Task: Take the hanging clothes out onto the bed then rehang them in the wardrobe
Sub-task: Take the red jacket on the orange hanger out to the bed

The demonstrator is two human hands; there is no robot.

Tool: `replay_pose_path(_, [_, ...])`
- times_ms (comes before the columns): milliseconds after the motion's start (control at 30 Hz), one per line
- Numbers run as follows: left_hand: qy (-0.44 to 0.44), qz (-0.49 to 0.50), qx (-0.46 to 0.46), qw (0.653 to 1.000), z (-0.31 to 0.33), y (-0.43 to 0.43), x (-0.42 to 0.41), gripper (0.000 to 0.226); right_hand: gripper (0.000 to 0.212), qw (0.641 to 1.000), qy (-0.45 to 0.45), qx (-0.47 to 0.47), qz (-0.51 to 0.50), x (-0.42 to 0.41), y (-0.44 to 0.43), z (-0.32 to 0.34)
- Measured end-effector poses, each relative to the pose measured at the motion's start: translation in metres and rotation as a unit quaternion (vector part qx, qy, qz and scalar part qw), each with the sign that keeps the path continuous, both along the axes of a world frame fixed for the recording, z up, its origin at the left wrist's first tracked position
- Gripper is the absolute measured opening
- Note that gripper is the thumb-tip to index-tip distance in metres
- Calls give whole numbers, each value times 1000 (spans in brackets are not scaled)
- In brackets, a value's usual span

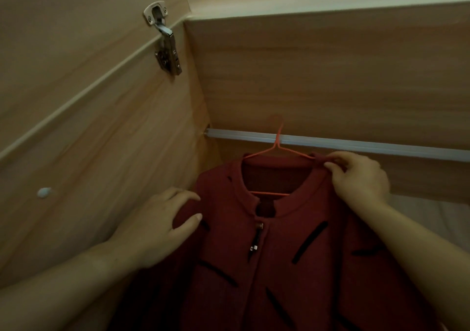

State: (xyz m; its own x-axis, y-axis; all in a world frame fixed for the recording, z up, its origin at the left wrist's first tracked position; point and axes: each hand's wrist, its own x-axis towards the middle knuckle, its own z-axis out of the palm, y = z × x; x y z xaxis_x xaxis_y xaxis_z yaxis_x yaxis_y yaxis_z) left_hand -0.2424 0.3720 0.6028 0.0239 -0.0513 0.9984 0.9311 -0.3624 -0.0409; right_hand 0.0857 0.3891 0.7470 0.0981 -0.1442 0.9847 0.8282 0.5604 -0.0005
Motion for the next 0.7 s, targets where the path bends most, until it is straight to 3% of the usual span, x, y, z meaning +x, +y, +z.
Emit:
replay_pose_path(133, [34,15,-43,998,1,-26,30,61,16,998,10,14,57,20,8,-20])
replay_pose_path(433, [17,90,57,994,8,-54,62,60,15,980,-51,46,185,25,-8,-88])
replay_pose_path(567, [53,79,-41,995,-27,-70,63,56,24,967,-65,33,245,35,-10,-138])
replay_pose_path(700, [76,130,-56,987,-94,-84,74,53,23,955,-86,-5,285,42,-5,-204])
